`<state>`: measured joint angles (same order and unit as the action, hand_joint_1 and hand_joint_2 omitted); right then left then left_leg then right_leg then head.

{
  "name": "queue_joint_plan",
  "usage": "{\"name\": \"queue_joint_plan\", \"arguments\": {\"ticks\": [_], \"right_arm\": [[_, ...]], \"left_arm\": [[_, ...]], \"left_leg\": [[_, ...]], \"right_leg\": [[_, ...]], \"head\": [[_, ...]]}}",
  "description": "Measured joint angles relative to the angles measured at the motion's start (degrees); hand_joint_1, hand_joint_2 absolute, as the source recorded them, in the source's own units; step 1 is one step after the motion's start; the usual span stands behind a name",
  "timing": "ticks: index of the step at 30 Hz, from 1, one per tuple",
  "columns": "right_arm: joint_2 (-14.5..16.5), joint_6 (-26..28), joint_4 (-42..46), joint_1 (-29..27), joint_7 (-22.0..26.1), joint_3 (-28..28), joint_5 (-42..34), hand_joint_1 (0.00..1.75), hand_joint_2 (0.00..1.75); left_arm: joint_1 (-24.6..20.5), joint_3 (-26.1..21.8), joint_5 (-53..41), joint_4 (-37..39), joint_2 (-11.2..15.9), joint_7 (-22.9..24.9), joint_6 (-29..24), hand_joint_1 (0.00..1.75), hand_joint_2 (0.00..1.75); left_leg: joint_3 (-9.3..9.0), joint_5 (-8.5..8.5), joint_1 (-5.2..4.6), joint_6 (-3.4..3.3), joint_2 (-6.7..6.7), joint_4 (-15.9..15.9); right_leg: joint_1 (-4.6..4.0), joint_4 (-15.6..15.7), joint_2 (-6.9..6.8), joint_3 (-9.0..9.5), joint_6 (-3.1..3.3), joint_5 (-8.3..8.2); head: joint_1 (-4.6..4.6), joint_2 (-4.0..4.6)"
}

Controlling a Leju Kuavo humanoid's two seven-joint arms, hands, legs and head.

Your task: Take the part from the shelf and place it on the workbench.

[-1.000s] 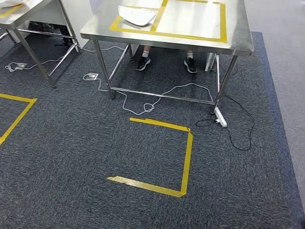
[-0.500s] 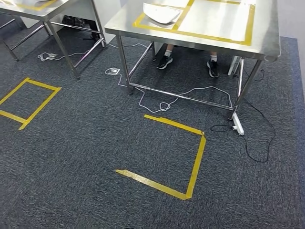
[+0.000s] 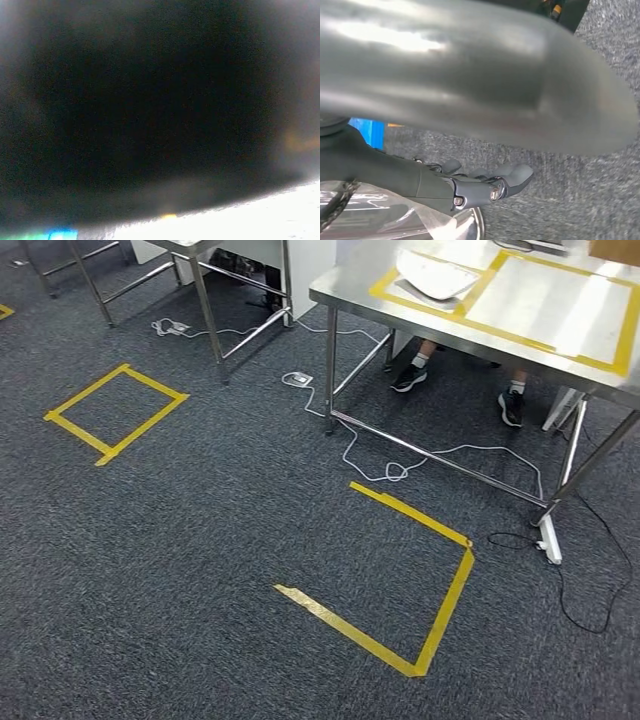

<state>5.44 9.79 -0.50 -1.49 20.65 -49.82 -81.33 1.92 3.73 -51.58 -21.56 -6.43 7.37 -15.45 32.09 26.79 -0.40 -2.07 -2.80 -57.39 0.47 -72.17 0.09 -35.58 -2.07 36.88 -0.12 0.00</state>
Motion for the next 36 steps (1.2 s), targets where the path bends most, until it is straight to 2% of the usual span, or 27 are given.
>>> {"name": "queue_joint_plan", "arguments": {"ticks": [1,3,5,7,8,10,11,12,13,14,15,16,18,20,22,23,25,27,28,29,30,31,32,33,34,35,36], "right_arm": [[0.0,0.0,0.0,0.0,0.0,0.0,0.0,0.0,0.0],[-0.2,0.1,-0.1,0.0,0.0,0.0,0.0,0.0,0.0],[-0.4,0.1,-0.1,0.0,-0.1,-0.2,0.0,0.0,0.0],[-0.5,0.2,-0.1,0.1,-0.1,-0.3,0.0,0.0,0.0],[-0.5,0.2,-0.1,0.2,-0.1,-0.4,0.0,0.0,0.0],[-0.5,0.2,-0.1,0.2,-0.1,-0.4,0.0,0.0,0.0],[-0.5,0.2,-0.1,0.1,-0.1,-0.4,0.0,0.0,0.0],[-0.5,0.2,-0.1,0.0,-0.2,-0.5,0.0,0.0,0.0],[-0.5,0.2,-0.1,-0.1,-0.2,-0.5,0.0,0.0,0.0],[-0.5,0.2,-0.1,-0.1,-0.2,-0.6,0.0,0.0,0.0],[-0.5,0.2,-0.1,0.0,-0.3,-0.6,0.0,0.0,0.0],[-0.5,0.2,-0.1,0.1,-0.3,-0.7,0.0,0.0,0.0],[-0.6,0.3,-0.1,0.2,-0.3,-0.9,0.0,0.0,0.0],[-0.7,0.4,-0.2,0.2,-0.3,-1.0,0.0,0.0,0.0],[-0.8,0.6,-0.2,0.4,-0.3,-1.2,0.0,0.0,0.0],[-0.8,0.6,-0.2,0.4,-0.3,-1.3,0.0,0.0,0.0],[-0.8,0.6,-0.2,0.5,-0.3,-1.4,0.0,0.0,0.0],[-0.8,0.8,-0.2,0.4,-0.3,-1.6,0.0,0.0,0.0],[-0.8,0.9,-0.2,0.3,-0.3,-1.7,0.0,0.0,0.0],[-0.8,1.0,-0.2,0.2,-0.4,-1.8,0.0,0.0,0.0],[-0.8,1.0,-0.2,0.2,-0.4,-1.9,0.0,0.0,0.0],[-0.8,1.0,-0.2,0.2,-0.4,-2.0,0.0,0.0,0.0],[-0.8,1.0,-0.2,0.2,-0.4,-2.1,0.0,0.0,0.0],[-0.8,1.0,-0.2,0.2,-0.4,-2.2,0.0,0.0,0.0],[-0.9,1.1,-0.2,0.2,-0.4,-2.3,0.0,0.0,0.0],[-1.0,1.1,-0.2,0.2,-0.5,-2.3,0.0,0.0,0.0],[-1.0,1.1,-0.3,0.2,-0.5,-2.3,0.0,0.0,0.0]], "left_arm": [[0.0,0.0,0.0,0.0,0.0,0.0,0.0,0.0,0.0],[0.0,0.0,0.0,0.0,-0.2,0.0,-0.1,0.0,0.0],[-0.1,0.1,0.1,0.0,-0.4,0.0,-0.2,0.0,0.0],[0.0,0.1,0.4,0.0,-0.4,0.0,-0.1,0.0,0.0],[0.1,0.1,0.5,0.0,-0.4,0.0,-0.1,0.0,0.0],[0.1,0.1,0.9,0.0,-0.3,0.1,0.0,0.0,0.0],[0.0,0.1,1.1,0.0,-0.3,0.1,0.0,0.0,0.0],[-0.1,0.1,1.4,0.0,-0.3,0.1,0.1,0.0,0.0],[-0.1,0.1,1.6,0.0,-0.3,0.1,0.1,0.0,0.0],[0.0,0.1,1.7,0.0,-0.3,0.1,0.1,0.0,0.0],[0.1,0.1,1.9,0.0,-0.3,0.0,0.1,0.0,0.0],[0.1,0.1,2.0,0.0,-0.2,0.0,0.1,0.0,0.0],[0.1,0.0,2.0,0.0,-0.3,0.0,0.1,0.0,0.0],[-0.1,0.0,2.1,0.0,-0.5,-0.1,0.1,0.0,0.0],[-0.1,0.0,2.2,0.0,-0.5,-0.2,0.1,0.0,0.0],[-0.1,0.0,2.2,0.1,-0.5,-0.2,0.1,0.0,0.0],[0.0,0.0,2.3,0.1,-0.5,-0.2,0.1,0.0,0.0],[-0.1,0.0,2.3,0.1,-0.5,-0.2,0.1,0.0,0.0],[-0.2,-0.1,2.3,0.1,-0.6,-0.2,0.1,0.0,0.0],[-0.2,-0.1,2.4,0.1,-0.6,-0.2,0.1,0.0,0.0],[-0.2,-0.1,2.4,0.1,-0.6,-0.2,0.1,0.0,0.0],[-0.2,-0.1,2.4,0.1,-0.6,-0.2,0.1,0.0,0.0],[-0.2,-0.1,2.4,0.2,-0.7,-0.2,0.1,0.0,0.0],[-0.2,-0.1,2.4,0.2,-0.7,-0.2,0.1,0.0,0.0],[-0.3,-0.1,2.4,0.2,-0.8,-0.2,0.1,0.0,0.0],[-0.4,-0.1,2.4,0.2,-0.9,-0.2,0.1,0.0,0.0],[-0.4,-0.1,2.4,0.2,-0.9,-0.2,0.1,0.0,0.0]], "left_leg": [[-0.07,-0.05,-0.14,-0.02,-0.83,0.0],[-0.06,-0.13,-0.3,0.1,-2.32,-0.1],[0.31,-0.33,-0.15,0.61,-3.6,-0.1],[0.77,-0.62,0.06,1.33,-4.82,-0.1],[1.05,-0.37,0.04,1.62,-4.41,-0.5],[2.71,2.02,-0.02,2.21,-1.59,-3.9],[4.39,4.08,0.1,2.58,0.3,-7.4],[6.31,6.08,0.38,3.0,1.43,-11.4],[7.84,7.32,0.72,3.41,2.01,-14.7],[8.61,7.62,1.11,3.82,2.34,-16.5],[8.1,6.7,1.49,4.22,2.58,-15.8],[6.37,4.95,1.83,4.61,3.02,-12.9],[1.64,1.68,2.29,5.25,5.39,-4.7],[-0.6,0.84,2.28,4.72,6.79,-0.6],[-0.34,1.06,1.98,3.4,5.76,-0.7],[-0.23,1.01,1.91,2.89,5.24,-0.7],[-0.11,0.83,1.81,1.94,4.09,-0.6],[0.01,0.77,1.48,1.3,2.78,-0.6],[0.04,0.78,1.24,1.13,1.99,-0.6],[0.02,0.79,0.98,1.02,1.13,-0.6],[-0.06,0.82,0.75,0.96,0.24,-0.6],[-0.2,0.84,0.55,0.93,-0.65,-0.6],[-0.37,0.86,0.4,0.9,-1.54,-0.6],[-0.5,0.89,0.27,0.9,-2.35,-0.6],[-0.49,0.91,0.22,0.96,-3.17,-0.7],[-0.33,0.87,0.28,1.13,-3.9,-0.7],[-0.06,0.75,0.41,1.42,-4.58,-0.7]], "right_leg": [[-0.08,3.6,0.54,1.37,0.39,-2.45],[-0.21,11.3,3.18,4.53,1.45,-6.03],[-0.36,14.8,4.82,5.88,2.06,-6.78],[-0.31,15.5,3.79,6.41,2.24,-7.08],[-0.15,15.9,3.09,6.76,2.38,-7.4],[0.25,16.8,1.37,7.33,2.61,-7.96],[0.22,17.0,0.42,7.46,2.66,-7.97],[0.23,17.0,-0.57,7.46,2.68,-7.89],[0.26,17.0,-1.53,7.35,2.6,-7.77],[0.34,17.0,-2.47,7.3,2.44,-7.59],[0.48,16.9,-3.31,7.31,2.21,-7.39],[0.7,16.9,-4.07,7.43,1.89,-7.15],[0.87,16.6,-5.29,8.04,0.93,-6.47],[0.72,16.3,-6.14,8.59,-0.1,-5.88],[0.83,16.5,-6.96,9.34,-0.87,-5.73],[1.03,16.5,-6.65,9.54,-1.18,-5.48],[1.32,13.6,-4.06,8.36,-1.45,-3.21],[1.24,5.5,-1.09,4.38,-1.18,0.75],[1.06,1.2,-0.54,2.05,-0.96,2.13],[0.84,-1.6,-0.31,0.24,-0.65,2.43],[0.59,-2.0,-0.16,-0.57,-0.25,1.47],[0.34,0.0,0.14,-0.23,0.25,-0.6],[0.08,3.8,0.99,1.03,0.83,-3.36],[-0.1,7.8,2.48,2.49,1.48,-5.5],[-0.2,11.2,3.85,3.81,1.95,-6.92],[-0.27,13.3,4.89,4.75,2.24,-7.49],[-0.32,14.1,5.26,5.18,2.33,-7.33]], "head": [[0.0,0.01],[-0.03,0.01],[-0.02,0.01],[0.0,0.01],[0.0,0.01],[-0.39,0.01],[-0.54,0.01],[-0.71,0.0],[-0.71,0.0],[-0.7,0.0],[-0.69,0.01],[-0.69,0.01],[-0.87,0.01],[-0.87,0.0],[-0.7,0.0],[-0.62,0.0],[-0.5,0.0],[-0.38,0.0],[-0.37,0.0],[-0.37,0.0],[-0.38,0.0],[-0.4,0.0],[-0.39,0.0],[-0.44,0.0],[-0.45,0.01],[-0.42,0.01],[-0.41,0.01]]}}
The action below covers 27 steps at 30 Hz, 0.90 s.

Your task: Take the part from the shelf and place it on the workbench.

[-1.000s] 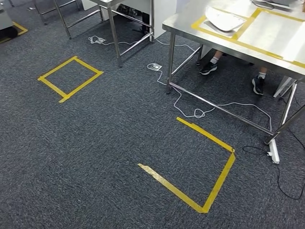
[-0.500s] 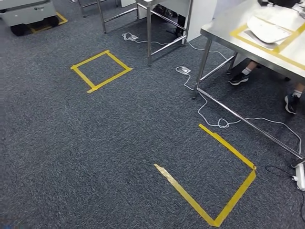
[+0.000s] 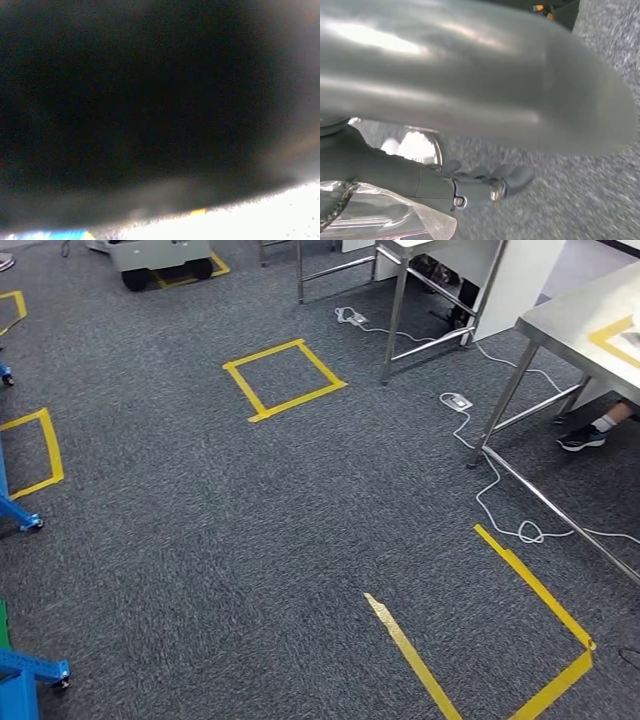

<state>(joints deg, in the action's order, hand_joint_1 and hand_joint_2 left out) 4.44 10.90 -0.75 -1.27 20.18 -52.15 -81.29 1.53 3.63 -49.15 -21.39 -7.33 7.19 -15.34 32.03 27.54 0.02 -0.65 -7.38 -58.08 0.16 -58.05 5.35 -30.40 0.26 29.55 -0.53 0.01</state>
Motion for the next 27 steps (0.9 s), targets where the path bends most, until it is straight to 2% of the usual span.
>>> {"name": "queue_joint_plan", "arguments": {"ticks": [2,3,4,6,7,8,9,10,11,12,13,14,15,17,18,20,21,22,23,24,25,26,27], "right_arm": [[0.0,0.0,0.0,0.1,0.0,0.0,0.0,0.0,0.0],[0.0,0.0,0.0,0.2,0.0,0.0,0.0,0.0,0.0],[0.0,0.0,0.0,0.2,0.0,0.0,0.0,0.0,0.0],[0.0,0.1,0.0,0.0,0.0,-0.1,0.0,0.0,0.0],[0.0,0.1,0.0,-0.1,-0.1,-0.1,0.0,0.0,0.0],[0.0,0.1,0.0,-0.1,-0.1,-0.2,0.0,0.0,0.0],[0.0,0.1,0.0,-0.1,-0.1,-0.3,0.0,0.0,0.0],[0.0,0.1,0.0,0.0,-0.1,-0.4,0.0,0.0,0.0],[0.0,0.1,0.0,0.1,-0.2,-0.5,0.1,0.0,0.0],[0.0,0.1,0.0,0.1,-0.2,-0.5,0.1,0.0,0.0],[0.0,0.1,0.0,0.2,-0.2,-0.5,0.1,0.0,0.0],[0.0,0.1,0.0,0.2,-0.2,-0.6,0.1,0.0,0.0],[0.0,0.1,0.0,0.2,-0.2,-0.6,0.1,0.0,0.0],[0.0,0.1,0.0,0.4,-0.3,-0.7,0.1,0.0,0.0],[0.0,0.1,0.0,0.5,-0.3,-0.8,0.1,0.0,0.0],[0.0,0.1,0.0,0.6,-0.3,-1.0,0.1,0.0,0.0],[0.0,0.1,0.0,0.5,-0.3,-1.0,0.1,0.0,0.0],[0.0,0.1,0.0,0.4,-0.4,-1.0,0.1,0.0,0.0],[0.0,0.1,0.0,0.2,-0.4,-1.1,0.1,0.0,0.0],[0.0,0.1,0.0,0.1,-0.5,-1.2,0.1,0.0,0.0],[0.0,0.1,0.0,0.1,-0.5,-1.3,0.1,0.0,0.0],[0.0,0.1,0.0,0.2,-0.5,-1.4,0.1,0.0,0.0],[-0.1,0.1,0.0,0.2,-0.5,-1.4,0.1,0.0,0.0]], "left_arm": [[0.2,0.0,0.0,0.0,0.0,0.0,0.0,0.0,0.0],[0.2,0.0,0.0,0.0,0.0,0.0,0.0,0.0,0.0],[0.2,0.0,0.0,0.1,0.1,0.0,0.0,0.0,0.0],[0.1,0.0,0.1,0.1,0.1,0.0,0.0,0.0,0.0],[0.0,0.0,0.1,0.1,0.1,0.0,0.1,0.0,0.0],[0.1,0.0,0.1,0.1,0.1,0.0,0.1,0.0,0.0],[0.2,0.0,0.1,0.1,0.1,0.0,0.1,0.0,0.0],[0.2,0.0,0.1,0.1,0.2,0.0,0.1,0.0,0.0],[0.3,0.0,0.1,0.1,0.2,0.0,0.1,0.0,0.0],[0.2,0.0,0.1,0.1,0.2,0.0,0.1,0.0,0.0],[0.2,0.0,0.1,0.1,0.2,0.0,0.1,0.0,0.0],[0.1,0.0,0.1,0.1,0.2,0.0,0.1,0.0,0.0],[0.0,0.0,0.2,0.2,0.2,0.0,0.1,0.0,0.0],[0.1,0.0,0.3,0.2,0.2,0.0,0.1,0.0,0.0],[0.2,0.0,0.4,0.3,0.2,0.0,0.0,0.0,0.0],[0.1,0.0,0.5,0.3,0.2,0.0,0.0,0.0,0.0],[0.1,0.0,0.6,0.3,0.2,0.0,0.0,0.0,0.0],[0.0,0.0,0.6,0.4,0.1,0.0,0.0,0.0,0.0],[0.0,0.0,0.6,0.4,0.1,0.1,0.0,0.0,0.0],[0.0,0.0,0.6,0.5,0.1,0.1,0.0,0.0,0.0],[0.0,0.0,0.6,0.5,0.1,0.1,-0.1,0.0,0.0],[0.0,0.0,0.6,0.6,0.1,0.1,-0.1,0.0,0.0],[0.0,0.0,0.7,0.7,0.1,0.1,-0.1,0.0,0.0]], "left_leg": [[0.46,-0.23,0.28,0.67,-0.86,0.0],[0.76,0.13,0.22,0.95,0.11,-0.4],[1.45,1.14,0.11,1.2,1.73,-1.8],[4.5,4.71,0.05,1.77,5.54,-8.1],[6.39,6.4,0.19,2.1,6.36,-11.9],[7.74,7.24,0.38,2.39,6.72,-14.7],[8.1,6.94,0.57,2.62,6.91,-15.5],[7.23,5.57,0.73,2.81,7.2,-14.0],[5.3,3.57,0.84,2.93,7.89,-10.4],[3.01,1.87,0.85,2.96,9.25,-6.2],[1.12,0.66,0.79,2.72,10.26,-2.7],[-0.04,0.12,0.67,2.34,11.0,-0.5],[-0.39,0.11,0.5,1.87,11.15,0.3],[-0.22,-0.07,0.36,0.88,9.9,0.4],[-0.19,-0.21,0.39,0.49,9.35,0.5],[-0.17,-0.47,0.55,-0.19,8.21,0.7],[-0.08,-0.51,0.51,-0.37,7.59,0.7],[-0.01,-0.53,0.43,-0.5,6.88,0.7],[0.02,-0.55,0.34,-0.56,6.12,0.7],[0.01,-0.56,0.25,-0.58,5.31,0.7],[-0.04,-0.56,0.18,-0.58,4.48,0.7],[-0.14,-0.56,0.14,-0.57,3.62,0.7],[-0.22,-0.56,0.17,-0.55,2.82,0.7]], "right_leg": [[0.03,0.8,-1.12,0.56,-0.1,-0.26],[0.11,1.3,-1.86,0.82,-0.03,-0.52],[0.22,1.9,-2.76,1.1,0.07,-0.77],[0.22,2.4,-4.81,1.44,0.31,-0.85],[0.19,2.3,-5.85,1.45,0.36,-0.77],[0.17,2.3,-6.82,1.44,0.37,-0.65],[0.18,2.3,-7.71,1.44,0.3,-0.54],[0.21,2.3,-8.53,1.47,0.17,-0.42],[0.25,2.3,-9.28,1.53,-0.02,-0.24],[0.21,2.2,-9.96,1.77,-0.28,-0.02],[0.11,2.1,-10.56,1.88,-0.62,0.27],[-0.01,2.0,-11.1,1.99,-0.96,0.5],[-0.11,1.9,-11.58,2.29,-1.28,0.68],[0.0,1.9,-12.22,2.68,-1.91,0.93],[0.16,1.5,-11.42,2.73,-2.23,1.39],[0.43,-2.2,-8.31,1.0,-2.68,3.99],[0.46,-6.0,-6.72,-0.75,-2.71,5.91],[0.46,-10.3,-5.94,-2.81,-2.65,7.68],[0.43,-13.7,-5.63,-4.64,-2.57,8.7],[0.41,-15.4,-5.49,-5.73,-2.43,8.6],[0.41,-14.6,-5.35,-5.72,-2.24,7.27],[0.41,-11.6,-4.96,-4.61,-2.02,5.01],[0.45,-7.4,-3.76,-2.92,-1.79,2.67]], "head": [[0.08,-0.01],[0.03,-0.01],[-0.06,0.0],[-0.21,0.0],[-0.25,0.0],[-0.25,0.0],[-0.25,-0.01],[-0.26,-0.01],[-0.27,-0.01],[-0.28,-0.01],[-0.24,-0.01],[-0.11,-0.01],[0.03,0.0],[0.25,0.0],[0.3,0.0],[0.45,0.0],[0.53,0.0],[0.55,0.0],[0.56,0.0],[0.56,0.0],[0.56,0.0],[0.55,0.0],[0.57,0.0]]}}
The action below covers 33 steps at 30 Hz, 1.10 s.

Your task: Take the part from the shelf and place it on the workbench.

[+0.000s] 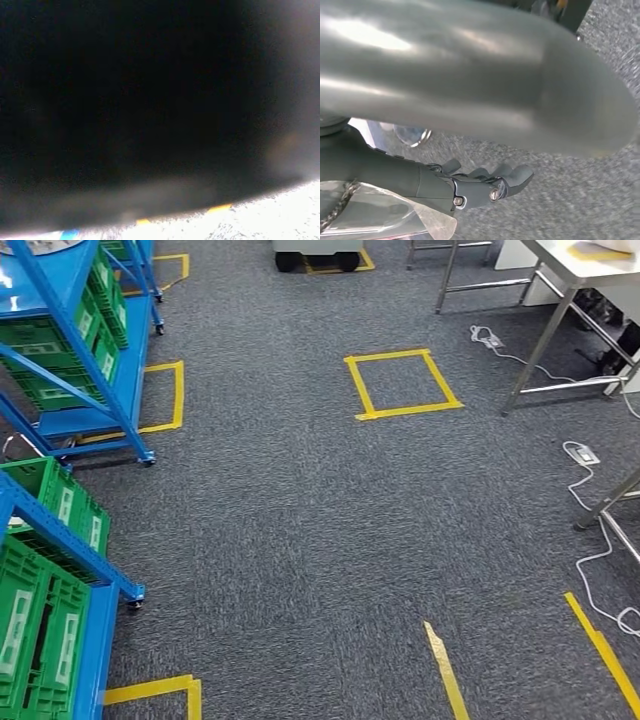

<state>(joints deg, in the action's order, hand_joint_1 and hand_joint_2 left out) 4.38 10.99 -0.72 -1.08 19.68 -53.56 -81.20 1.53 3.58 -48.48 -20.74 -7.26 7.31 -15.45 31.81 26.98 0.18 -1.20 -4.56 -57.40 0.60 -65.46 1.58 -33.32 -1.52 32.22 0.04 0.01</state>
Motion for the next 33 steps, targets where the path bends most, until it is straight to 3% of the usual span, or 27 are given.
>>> {"name": "queue_joint_plan", "arguments": {"ticks": [1,3,5,6,8,10,12,13,14,16,18,21,22,24,26,27,30,31,32,33], "right_arm": [[0.0,0.0,0.0,0.0,0.0,0.0,0.0,0.0,0.0],[-0.1,0.0,0.0,0.0,0.0,-0.1,0.0,0.0,0.0],[-0.1,0.0,0.0,0.0,0.1,-0.1,0.0,0.0,0.0],[-0.1,0.0,0.0,0.1,0.2,-0.1,0.0,0.0,0.0],[-0.2,0.0,0.0,0.0,0.2,-0.1,0.0,0.0,0.0],[-0.2,-0.1,0.0,-0.1,0.2,-0.1,0.0,0.0,0.0],[-0.2,-0.1,0.0,-0.2,0.2,-0.1,0.0,0.0,0.0],[-0.2,-0.1,0.0,-0.2,0.2,-0.1,0.0,0.0,0.0],[-0.2,-0.2,0.0,-0.1,0.1,-0.1,-0.1,0.0,0.0],[-0.2,-0.2,0.0,0.0,0.1,-0.1,-0.1,0.0,0.0],[-0.2,-0.3,0.0,0.1,0.1,-0.1,-0.1,0.0,0.0],[-0.2,-0.2,0.0,0.1,0.1,-0.3,-0.1,0.0,0.0],[-0.2,-0.2,0.0,0.1,0.0,-0.4,-0.1,0.0,0.0],[-0.2,-0.1,0.0,0.2,0.0,-0.6,0.0,0.0,0.0],[-0.3,0.0,0.0,0.3,0.0,-0.8,0.0,0.0,0.0],[-0.3,0.0,0.0,0.3,0.0,-0.9,0.0,0.0,0.0],[-0.3,0.0,0.0,0.3,0.0,-1.2,0.0,0.0,0.0],[-0.3,0.0,0.0,0.3,0.1,-1.3,0.0,0.0,0.0],[-0.3,0.0,0.0,0.3,0.1,-1.4,0.0,0.0,0.0],[-0.3,0.0,0.0,0.3,0.1,-1.4,0.0,0.0,0.0]], "left_arm": [[-0.1,0.0,0.0,0.0,0.0,0.0,0.0,0.0,0.0],[-0.2,0.0,0.1,0.0,-0.1,0.0,-0.1,0.0,0.0],[-0.2,0.0,0.2,0.1,-0.1,0.0,-0.2,0.0,0.0],[-0.1,0.0,0.3,0.1,-0.1,0.0,-0.2,0.0,0.0],[-0.1,0.0,0.5,0.2,-0.1,0.1,-0.2,0.0,0.0],[-0.3,0.0,0.6,0.2,-0.1,0.1,-0.2,0.0,0.0],[-0.4,0.0,0.7,0.2,-0.1,0.1,-0.1,0.0,0.0],[-0.3,0.0,0.8,0.2,-0.1,0.0,0.0,0.0,0.0],[-0.2,0.0,1.0,0.2,0.0,0.0,0.0,0.0,0.0],[-0.2,0.0,1.1,0.2,0.0,0.0,0.1,0.0,0.0],[-0.2,0.0,1.1,0.2,0.0,-0.1,0.1,0.0,0.0],[-0.1,0.0,1.1,0.2,0.0,-0.1,0.1,0.0,0.0],[0.0,-0.1,1.1,0.2,0.0,-0.1,0.2,0.0,0.0],[0.0,-0.1,1.1,0.2,0.0,-0.1,0.2,0.0,0.0],[-0.1,-0.1,1.1,0.2,0.0,-0.1,0.2,0.0,0.0],[-0.1,-0.1,1.1,0.2,0.0,-0.1,0.2,0.0,0.0],[0.0,-0.1,1.4,0.2,0.0,-0.1,0.3,0.0,0.0],[0.0,-0.1,1.5,0.2,0.0,-0.1,0.4,0.0,0.0],[0.1,-0.1,1.6,0.2,0.0,-0.1,0.4,0.0,0.0],[0.1,-0.1,1.7,0.2,0.0,-0.1,0.5,0.0,0.0]], "left_leg": [[0.01,-0.01,-0.04,0.12,-0.75,-0.1],[0.37,-0.14,0.08,0.64,-2.0,-0.2],[0.83,-0.42,0.33,1.46,-2.99,-0.1],[1.01,-0.3,0.4,1.8,-2.55,-0.3],[2.27,1.59,0.28,2.28,0.18,-3.0],[5.43,5.3,0.22,2.62,3.09,-9.9],[8.03,7.23,0.32,2.87,3.86,-15.5],[7.99,6.61,0.35,2.91,3.95,-15.7],[6.84,5.02,0.37,2.85,3.99,-13.6],[2.75,1.36,0.27,2.46,4.06,-6.0],[0.09,-0.04,0.13,2.0,4.11,-0.7],[-0.23,0.07,0.0,1.92,4.11,0.4],[-0.22,0.21,-0.18,1.65,4.1,0.3],[-0.25,0.29,-0.4,0.77,4.03,0.4],[-0.67,-0.09,-0.16,-0.14,3.9,1.1],[-0.89,-0.3,0.03,-0.43,3.82,1.6],[-0.98,-0.4,0.09,-0.73,3.65,1.7],[-1.01,-0.36,0.07,-0.7,3.61,1.7],[-1.08,-0.29,0.08,-0.6,3.54,1.7],[-1.22,-0.18,0.13,-0.43,3.47,1.6]], "right_leg": [[0.09,3.9,1.52,1.61,0.18,-1.64],[0.16,8.0,3.8,3.33,0.29,-2.57],[0.06,8.6,3.41,3.73,0.47,-2.51],[0.06,8.8,2.92,3.92,0.74,-2.7],[0.1,9.2,1.78,4.21,1.32,-3.05],[-0.1,9.3,0.46,4.3,1.63,-3.01],[-0.28,9.3,-0.73,4.31,1.78,-2.88],[-0.33,9.3,-1.11,4.35,1.8,-2.82],[-0.36,9.2,-1.36,4.44,1.76,-2.74],[-0.5,9.2,-1.62,4.68,1.5,-2.52],[-0.75,9.0,-1.73,4.63,1.2,-2.25],[-0.85,8.9,-1.77,4.3,1.67,-2.08],[-0.67,9.1,-1.79,4.37,1.45,-2.2],[-0.45,9.7,-1.93,4.86,0.34,-2.41],[-0.41,8.8,-1.92,4.64,-0.49,-1.46],[-0.41,6.6,-1.86,3.64,-0.62,-0.09],[-0.11,-4.8,-1.68,-2.18,-0.92,4.91],[0.0,-6.9,-1.68,-3.41,-1.04,5.14],[0.13,-6.5,-1.68,-3.48,-1.15,4.09],[0.31,-3.8,-1.68,-2.38,-1.26,2.07]], "head": [[-0.02,0.0],[-0.01,0.0],[-0.03,-0.01],[-0.06,-0.01],[-0.28,0.0],[-0.46,0.0],[-0.46,-0.01],[-0.48,-0.01],[-0.48,-0.01],[-0.48,0.0],[-0.42,-0.01],[-0.38,-0.01],[-0.41,-0.01],[-0.46,-0.01],[-0.36,0.0],[-0.21,0.0],[0.1,-0.01],[0.11,-0.01],[0.12,-0.01],[0.13,-0.01]]}}
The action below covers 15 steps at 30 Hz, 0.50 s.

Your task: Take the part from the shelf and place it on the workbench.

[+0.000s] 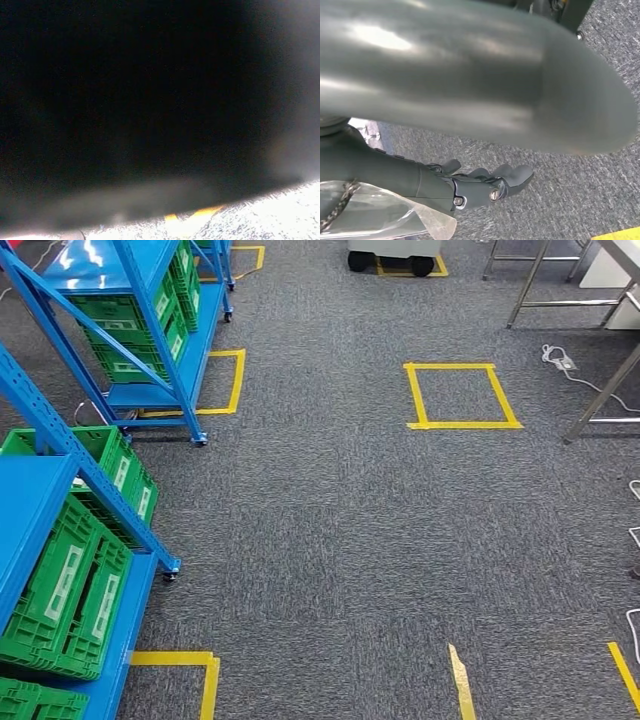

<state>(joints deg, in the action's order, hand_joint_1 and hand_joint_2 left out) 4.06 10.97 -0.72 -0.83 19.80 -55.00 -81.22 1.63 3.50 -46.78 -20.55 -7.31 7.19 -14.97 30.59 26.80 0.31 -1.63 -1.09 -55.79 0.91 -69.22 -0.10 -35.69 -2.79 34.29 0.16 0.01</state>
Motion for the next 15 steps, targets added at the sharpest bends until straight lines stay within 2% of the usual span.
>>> {"name": "queue_joint_plan", "arguments": {"ticks": [1,2,3,4,5,8,10,13,15], "right_arm": [[0.0,0.0,0.0,0.0,0.0,0.0,0.0,0.0,0.0],[-0.1,0.0,0.0,0.1,0.1,-0.1,0.0,0.0,0.0],[-0.1,0.0,0.0,0.1,0.1,-0.1,0.0,0.0,0.0],[-0.1,-0.1,0.0,0.2,0.1,-0.2,0.0,0.0,0.0],[-0.1,-0.1,0.0,0.2,0.1,-0.3,0.0,0.0,0.0],[-0.1,-0.1,0.0,0.0,0.0,-0.5,0.0,0.0,0.0],[-0.1,-0.2,0.0,-0.1,0.0,-0.5,0.0,0.0,0.0],[-0.1,-0.4,0.0,0.1,0.0,-0.5,0.0,0.0,0.0],[-0.1,-0.4,0.0,0.1,0.0,-0.5,0.0,0.0,0.0]], "left_arm": [[0.0,0.0,0.0,0.0,0.0,0.0,0.0,0.0,0.0],[0.0,0.0,0.1,0.0,0.0,0.0,0.1,0.0,0.0],[0.0,0.0,0.1,0.0,0.0,0.0,0.1,0.0,0.0],[-0.1,0.0,0.1,0.0,0.0,0.0,0.1,0.0,0.0],[-0.1,0.0,0.2,0.0,0.0,0.0,0.1,0.0,0.0],[0.0,0.0,0.5,0.0,0.1,-0.1,0.2,0.0,0.0],[0.0,0.0,0.7,0.0,0.1,-0.2,0.3,0.0,0.0],[0.0,0.0,1.2,0.0,0.1,-0.3,0.5,0.0,0.0],[0.0,0.0,1.5,0.0,0.1,-0.5,0.6,0.0,0.0]], "left_leg": [[-0.16,0.18,0.07,0.27,-0.08,-0.1],[-0.2,0.39,0.04,0.65,-0.15,-0.4],[-0.17,0.57,-0.01,1.04,-0.22,-0.6],[-0.08,0.72,-0.1,1.2,-0.27,-0.9],[0.06,0.73,-0.2,1.09,-0.31,-1.1],[0.11,0.47,-0.15,0.17,-0.33,-1.1],[0.05,0.37,-0.06,-0.04,-0.33,-0.9],[0.01,0.29,0.09,-0.06,-0.32,-0.7],[0.01,0.26,0.21,0.33,-0.32,-0.6]], "right_leg": [[0.23,4.1,0.03,1.87,-0.13,-2.29],[0.32,8.1,0.23,3.71,-0.22,-3.86],[0.38,10.9,0.41,5.14,-0.11,-4.76],[0.39,12.3,0.59,5.88,0.03,-4.99],[0.3,12.5,0.73,6.05,0.21,-4.85],[0.16,12.6,0.72,6.07,0.54,-5.04],[-0.04,12.5,0.71,6.06,0.86,-4.99],[-0.3,12.5,0.68,6.06,1.4,-4.9],[-0.43,12.4,0.63,6.05,1.57,-4.84]], "head": [[0.01,0.0],[0.05,0.0],[0.03,0.01],[0.01,0.0],[-0.03,0.01],[-0.1,0.0],[-0.11,0.0],[-0.1,0.0],[-0.09,0.0]]}}
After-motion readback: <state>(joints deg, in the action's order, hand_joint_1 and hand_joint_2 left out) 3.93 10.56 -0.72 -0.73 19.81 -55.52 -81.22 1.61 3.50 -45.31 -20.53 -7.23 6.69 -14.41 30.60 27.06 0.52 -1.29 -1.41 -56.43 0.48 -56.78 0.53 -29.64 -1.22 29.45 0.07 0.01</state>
